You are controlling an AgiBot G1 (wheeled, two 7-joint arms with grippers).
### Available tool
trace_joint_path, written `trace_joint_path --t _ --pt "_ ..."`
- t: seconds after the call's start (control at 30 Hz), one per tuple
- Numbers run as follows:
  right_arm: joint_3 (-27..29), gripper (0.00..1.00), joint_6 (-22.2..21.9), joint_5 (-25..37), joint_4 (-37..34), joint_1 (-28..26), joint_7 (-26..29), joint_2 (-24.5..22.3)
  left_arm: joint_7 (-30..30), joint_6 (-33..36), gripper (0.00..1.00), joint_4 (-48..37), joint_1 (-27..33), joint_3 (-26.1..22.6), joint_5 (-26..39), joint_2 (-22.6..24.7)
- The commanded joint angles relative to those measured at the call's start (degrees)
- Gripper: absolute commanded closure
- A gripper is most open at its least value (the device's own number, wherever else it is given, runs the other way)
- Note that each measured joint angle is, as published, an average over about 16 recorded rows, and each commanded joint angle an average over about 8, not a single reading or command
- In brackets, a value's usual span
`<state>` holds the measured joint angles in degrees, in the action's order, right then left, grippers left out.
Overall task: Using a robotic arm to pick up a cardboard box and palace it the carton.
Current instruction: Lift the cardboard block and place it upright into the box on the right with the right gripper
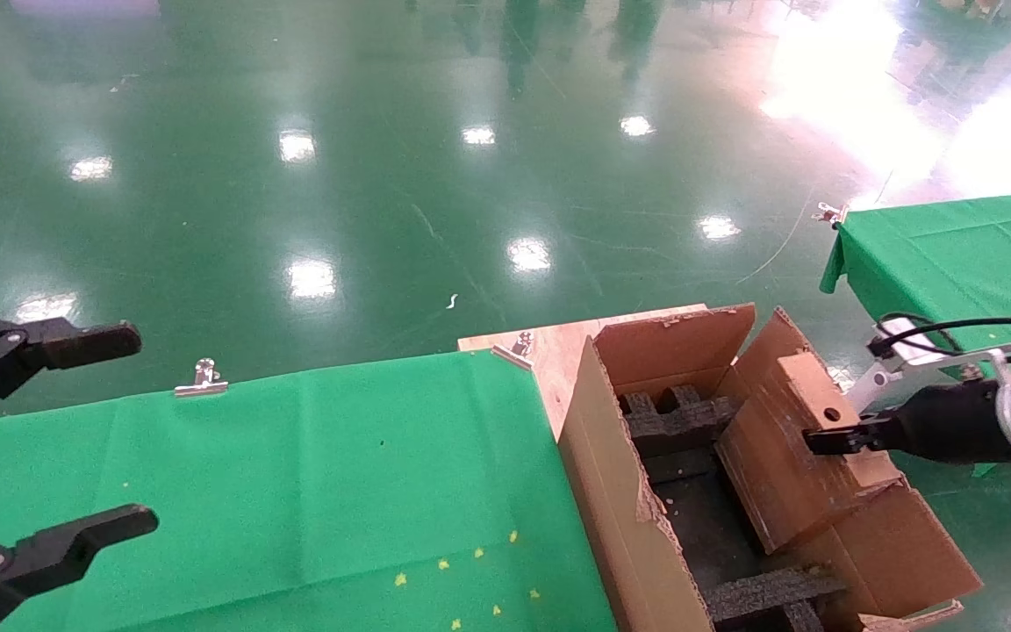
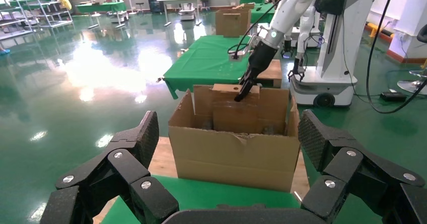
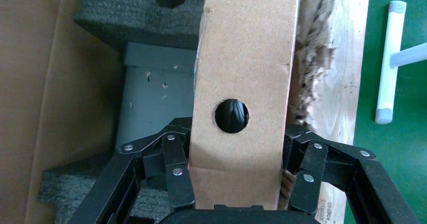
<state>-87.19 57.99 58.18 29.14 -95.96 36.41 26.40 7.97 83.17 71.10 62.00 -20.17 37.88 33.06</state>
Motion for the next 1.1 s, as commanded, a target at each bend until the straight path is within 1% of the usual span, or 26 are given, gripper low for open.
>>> trace_joint_path --t 0.03,0.37,0.8,0.83,1.07,1.1 --pt "-0.1 1.0 -1.0 -0.1 0.4 0.9 0.2 0.4 0.0 0.0 0.0 0.0 0.0 0.0 0.0 0.0" --pt "-0.2 1.0 -4.3 -1.8 -2.0 5.7 -0.7 4.1 0.0 0.0 0.0 0.0 0.0 0.0 0.0 0.0" --pt "0.1 0.99 -5.7 -3.6 -9.7 11.0 -3.8 10.2 0.0 0.0 0.0 0.0 0.0 0.0 0.0 0.0" --pt "0.1 0.9 -5.7 -3.7 -10.1 11.2 -4.0 10.5 0.0 0.0 0.0 0.0 0.0 0.0 0.0 0.0" --pt "0.3 0.03 -5.6 -4.1 -12.5 12.2 -5.0 12.1 0.0 0.0 0.0 0.0 0.0 0.0 0.0 0.0" --pt "0.4 0.0 -5.6 -4.2 -12.6 12.3 -5.1 12.2 0.0 0.0 0.0 0.0 0.0 0.0 0.0 0.0"
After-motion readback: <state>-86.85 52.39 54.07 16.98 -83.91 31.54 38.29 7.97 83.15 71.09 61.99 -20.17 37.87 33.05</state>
